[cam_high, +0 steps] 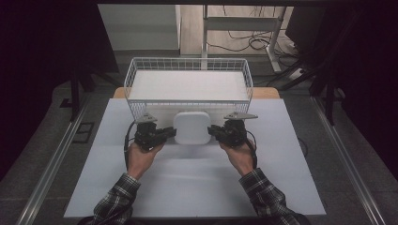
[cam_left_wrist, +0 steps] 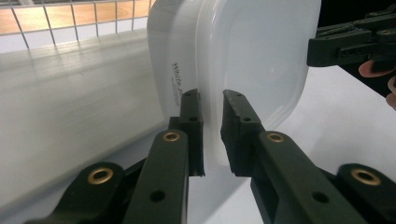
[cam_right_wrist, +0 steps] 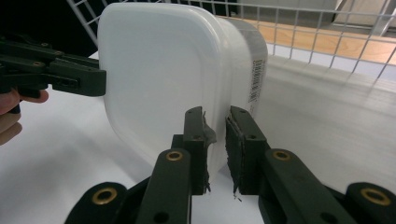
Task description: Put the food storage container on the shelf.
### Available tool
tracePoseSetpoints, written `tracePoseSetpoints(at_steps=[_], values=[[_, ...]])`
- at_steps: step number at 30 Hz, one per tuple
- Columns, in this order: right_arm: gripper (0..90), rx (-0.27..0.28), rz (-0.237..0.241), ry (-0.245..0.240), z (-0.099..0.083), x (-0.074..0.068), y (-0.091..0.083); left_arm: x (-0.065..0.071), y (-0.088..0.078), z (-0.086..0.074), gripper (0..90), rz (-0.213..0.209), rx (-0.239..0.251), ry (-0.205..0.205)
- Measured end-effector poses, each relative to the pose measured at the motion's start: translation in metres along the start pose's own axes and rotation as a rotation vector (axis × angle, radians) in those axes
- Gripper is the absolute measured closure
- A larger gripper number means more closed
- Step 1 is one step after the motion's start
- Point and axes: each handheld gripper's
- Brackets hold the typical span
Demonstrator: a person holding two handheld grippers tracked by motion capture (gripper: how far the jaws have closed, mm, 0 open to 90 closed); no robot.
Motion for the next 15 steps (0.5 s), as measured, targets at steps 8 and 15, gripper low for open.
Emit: tracePoseSetpoints(at_steps=[8, 15], values=[[77.4, 0.004, -0.016, 0.021, 0.004, 0.011, 0.015, -0.009, 0.012, 0.004, 78.7, 0.015, -0.003, -0.024], [76.6, 0.002, -0.023, 0.032, 0.002, 0.015, 0.023, -0.013, 0.017, 0.001, 78.1, 0.020, -0.002, -0.043]])
Point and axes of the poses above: each handheld gripper's, and its own axes: y roughly forward along the jaws, z roughly out of its top, x roughly to its right, and after that the axes turned 2 degrees about -x, right-handed
